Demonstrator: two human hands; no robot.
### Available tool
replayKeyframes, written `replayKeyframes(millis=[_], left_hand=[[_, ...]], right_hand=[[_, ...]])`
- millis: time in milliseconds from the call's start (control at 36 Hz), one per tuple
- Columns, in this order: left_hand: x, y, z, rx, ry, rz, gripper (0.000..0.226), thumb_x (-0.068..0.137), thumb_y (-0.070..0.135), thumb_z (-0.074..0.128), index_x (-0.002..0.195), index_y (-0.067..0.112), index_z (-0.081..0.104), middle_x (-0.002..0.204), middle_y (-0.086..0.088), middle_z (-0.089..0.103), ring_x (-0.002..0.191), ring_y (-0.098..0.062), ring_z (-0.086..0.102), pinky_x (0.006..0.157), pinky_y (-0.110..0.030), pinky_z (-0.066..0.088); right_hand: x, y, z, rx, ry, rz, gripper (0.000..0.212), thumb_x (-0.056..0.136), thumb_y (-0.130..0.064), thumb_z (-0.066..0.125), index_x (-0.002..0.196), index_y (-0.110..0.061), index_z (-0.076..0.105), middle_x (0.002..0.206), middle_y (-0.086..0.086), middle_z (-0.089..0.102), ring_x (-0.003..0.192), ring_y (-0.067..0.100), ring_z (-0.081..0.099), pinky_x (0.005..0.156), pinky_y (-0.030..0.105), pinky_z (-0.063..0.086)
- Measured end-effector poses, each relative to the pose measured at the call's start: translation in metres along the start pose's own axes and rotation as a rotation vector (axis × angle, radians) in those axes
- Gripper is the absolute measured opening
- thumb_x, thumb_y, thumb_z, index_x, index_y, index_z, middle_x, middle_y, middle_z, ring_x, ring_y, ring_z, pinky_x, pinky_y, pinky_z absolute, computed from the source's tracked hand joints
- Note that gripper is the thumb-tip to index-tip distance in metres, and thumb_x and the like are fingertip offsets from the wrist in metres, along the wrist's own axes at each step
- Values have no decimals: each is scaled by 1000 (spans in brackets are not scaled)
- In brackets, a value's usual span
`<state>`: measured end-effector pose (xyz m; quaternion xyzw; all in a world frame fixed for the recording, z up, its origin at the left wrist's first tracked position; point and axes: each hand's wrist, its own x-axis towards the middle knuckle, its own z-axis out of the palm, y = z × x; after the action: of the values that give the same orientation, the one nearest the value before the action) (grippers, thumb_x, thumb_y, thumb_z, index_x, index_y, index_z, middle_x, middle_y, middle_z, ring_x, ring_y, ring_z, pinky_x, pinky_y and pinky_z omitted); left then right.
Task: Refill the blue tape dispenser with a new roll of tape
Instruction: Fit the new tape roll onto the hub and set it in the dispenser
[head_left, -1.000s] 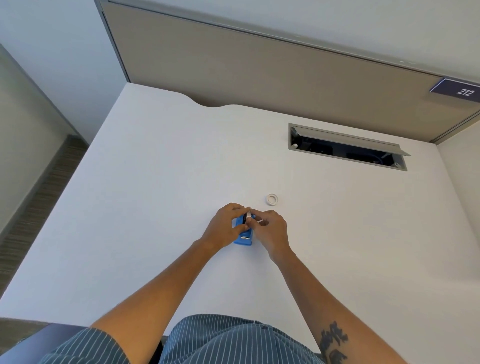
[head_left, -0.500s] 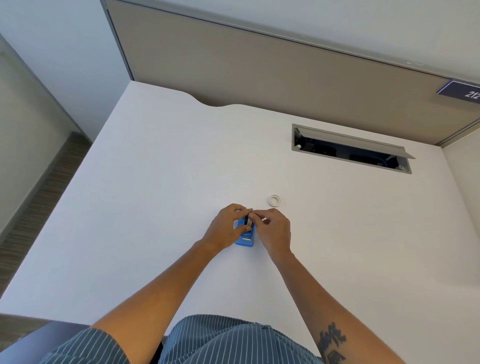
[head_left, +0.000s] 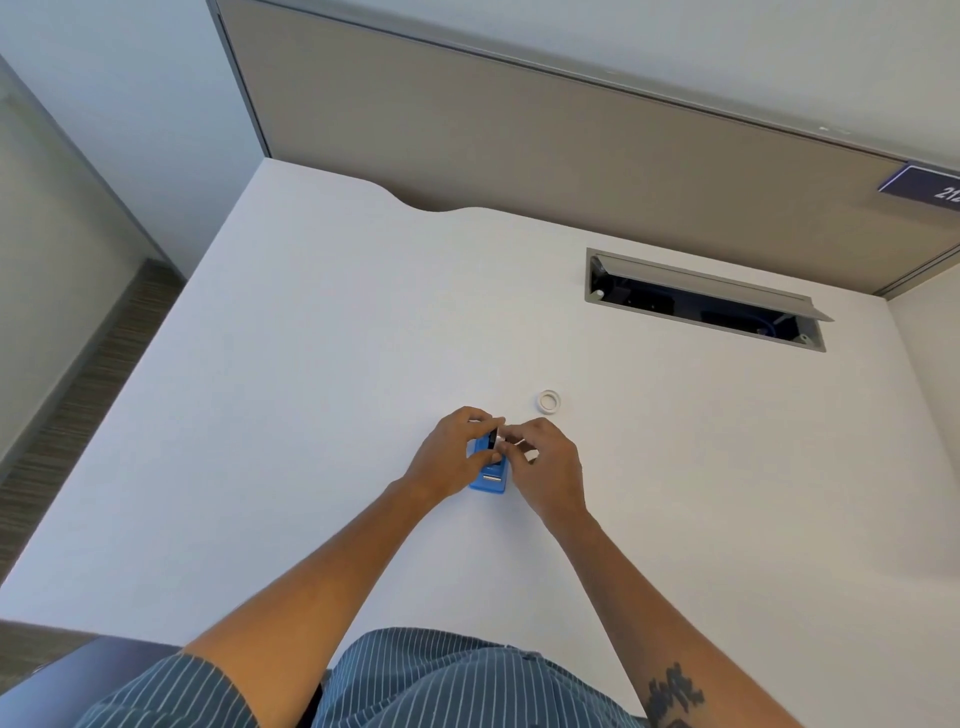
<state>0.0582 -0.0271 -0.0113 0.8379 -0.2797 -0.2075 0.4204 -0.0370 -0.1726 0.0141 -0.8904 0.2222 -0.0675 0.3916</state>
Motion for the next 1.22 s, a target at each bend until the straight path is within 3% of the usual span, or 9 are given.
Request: replayKeyframes(millis=[306, 667, 778, 861, 972, 1139, 1222], left_hand=[[0, 1, 0, -12, -11, -7, 45, 92, 26, 76, 136, 25, 66, 131, 5, 61, 119, -13, 59, 102, -30, 53], [-1, 5, -2, -17, -10, -32, 45, 92, 26, 77, 135, 25, 67, 129, 6, 62, 117, -13, 60, 102, -32, 54], [-1, 7, -2, -18, -12, -36, 45, 91, 26, 77, 135, 24, 67, 129, 6, 62, 117, -14, 60, 102, -33, 54], [-1, 9, -3, -20, -15, -39, 45, 92, 25, 77, 135, 22, 68, 130, 4, 62, 118, -15, 60, 103, -34, 53], [-2, 11, -4, -18, -18, -51, 45, 92, 24, 76, 136, 21, 67, 132, 3, 62, 120, -16, 60, 104, -33, 52], [-2, 12, -5, -7, -18, -51, 47, 92, 24, 76, 138, 21, 66, 134, 3, 61, 122, -15, 58, 105, -29, 50], [-2, 12, -4, 2, -19, -50, 46, 92, 24, 76, 137, 21, 66, 134, 3, 61, 122, -15, 58, 104, -28, 50]], right_hand=[[-10, -12, -4, -224, 82, -124, 13, 91, -7, 73, 92, -20, 79, 90, -8, 65, 69, 15, 60, 56, 26, 47], [-12, -14, -7, -223, 90, -104, 13, 87, -6, 74, 87, -19, 74, 90, -8, 66, 71, 16, 64, 58, 34, 54], [-11, -12, -6, -216, 100, -93, 10, 90, -10, 74, 97, -17, 76, 93, -6, 68, 75, 17, 68, 61, 34, 57], [-10, -13, -4, -221, 108, -89, 12, 93, -11, 72, 102, -17, 78, 93, -5, 70, 75, 17, 67, 62, 29, 54], [-7, -15, -3, -232, 94, -67, 13, 97, -13, 69, 100, -20, 79, 91, -6, 70, 73, 13, 63, 61, 15, 39], [-1, -16, -2, -247, 67, -39, 15, 100, -16, 65, 97, -21, 79, 90, -5, 69, 74, 16, 63, 61, 22, 41], [1, -15, -1, -253, 56, -16, 17, 101, -18, 63, 98, -22, 78, 92, -6, 69, 75, 15, 62, 59, 13, 33]])
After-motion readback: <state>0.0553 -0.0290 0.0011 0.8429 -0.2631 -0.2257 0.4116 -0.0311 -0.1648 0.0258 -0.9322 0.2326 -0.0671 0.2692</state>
